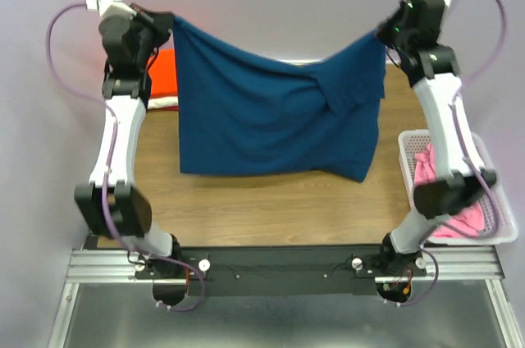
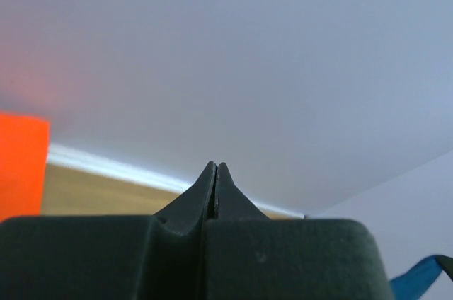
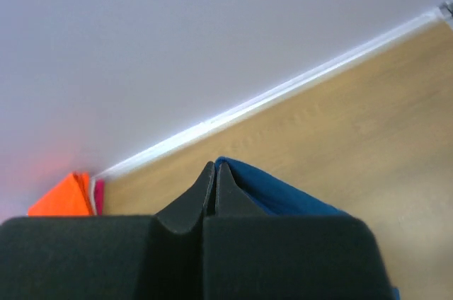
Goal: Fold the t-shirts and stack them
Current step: Flatten the tshirt out
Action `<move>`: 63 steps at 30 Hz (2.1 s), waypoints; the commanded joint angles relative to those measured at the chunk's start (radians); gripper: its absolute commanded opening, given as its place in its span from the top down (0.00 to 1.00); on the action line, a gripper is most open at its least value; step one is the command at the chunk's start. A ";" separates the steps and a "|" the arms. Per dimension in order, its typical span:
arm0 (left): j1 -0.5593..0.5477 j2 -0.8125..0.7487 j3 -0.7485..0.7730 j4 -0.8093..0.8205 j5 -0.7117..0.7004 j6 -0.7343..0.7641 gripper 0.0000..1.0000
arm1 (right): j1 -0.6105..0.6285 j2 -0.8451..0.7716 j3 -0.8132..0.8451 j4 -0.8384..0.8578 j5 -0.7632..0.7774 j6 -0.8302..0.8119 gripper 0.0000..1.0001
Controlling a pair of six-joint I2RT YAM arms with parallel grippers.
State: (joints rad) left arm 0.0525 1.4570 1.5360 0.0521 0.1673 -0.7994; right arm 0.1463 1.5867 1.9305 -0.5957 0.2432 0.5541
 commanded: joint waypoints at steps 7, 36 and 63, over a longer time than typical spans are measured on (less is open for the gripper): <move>0.041 0.574 1.007 0.061 0.227 -0.075 1.00 | -0.047 0.400 0.707 0.181 -0.073 -0.089 1.00; 0.110 0.029 -0.800 0.141 0.100 -0.078 1.00 | -0.062 0.004 -1.015 0.252 -0.180 0.087 1.00; 0.099 0.247 -0.441 -0.005 0.162 0.023 1.00 | -0.085 0.361 -0.435 0.171 -0.108 0.059 1.00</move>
State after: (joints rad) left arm 0.1608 1.6524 1.0588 0.0650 0.3058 -0.7982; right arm 0.0772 1.8648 1.4429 -0.4004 0.1047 0.6235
